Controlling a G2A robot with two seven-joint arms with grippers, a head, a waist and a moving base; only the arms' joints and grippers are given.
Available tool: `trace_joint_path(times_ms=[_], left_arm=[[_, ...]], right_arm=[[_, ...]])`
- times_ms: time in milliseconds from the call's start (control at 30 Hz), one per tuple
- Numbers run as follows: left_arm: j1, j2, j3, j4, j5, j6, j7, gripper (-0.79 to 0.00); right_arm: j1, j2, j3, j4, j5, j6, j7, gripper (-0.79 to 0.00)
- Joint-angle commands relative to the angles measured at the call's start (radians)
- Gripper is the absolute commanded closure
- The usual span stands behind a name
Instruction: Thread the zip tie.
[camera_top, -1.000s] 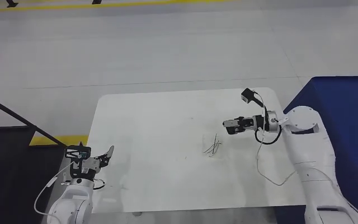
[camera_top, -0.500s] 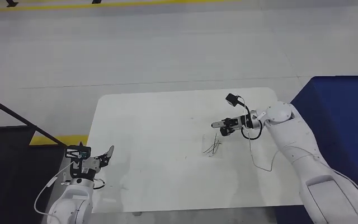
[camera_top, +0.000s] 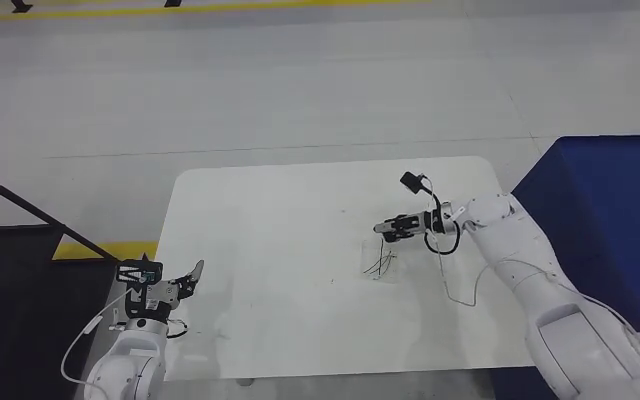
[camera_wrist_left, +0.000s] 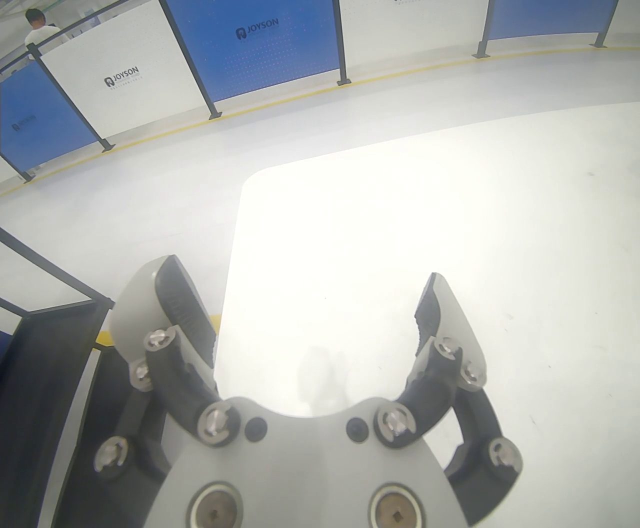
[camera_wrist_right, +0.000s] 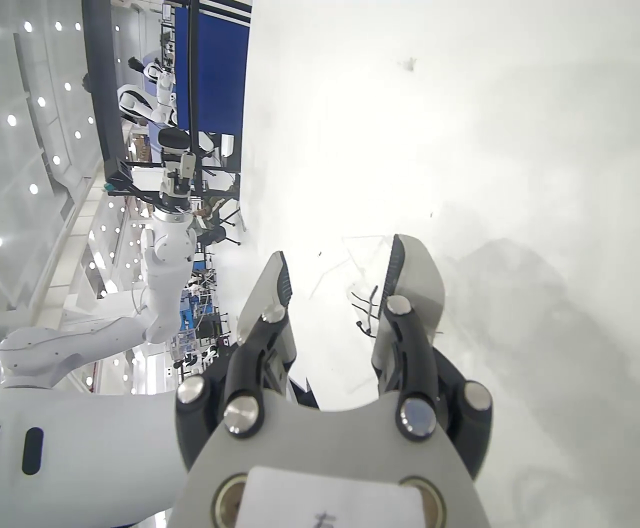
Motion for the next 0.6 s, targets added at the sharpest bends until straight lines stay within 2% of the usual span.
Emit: trace_joint_path(times_ms=[0,567], left_arm=[[0.0,0.0,0.0,0.0,0.0,0.0,0.0,-0.785],[0.0,0.0,0.0,0.0,0.0,0.0,0.0,-0.785]], right_arm=[[0.003,-0.002,-0.011,0.012,-0.015,-0.015,-0.015,-0.363],[0.003,-0.006,-0.052,0.013,-0.115,-0.131,-0.131,-0.311]])
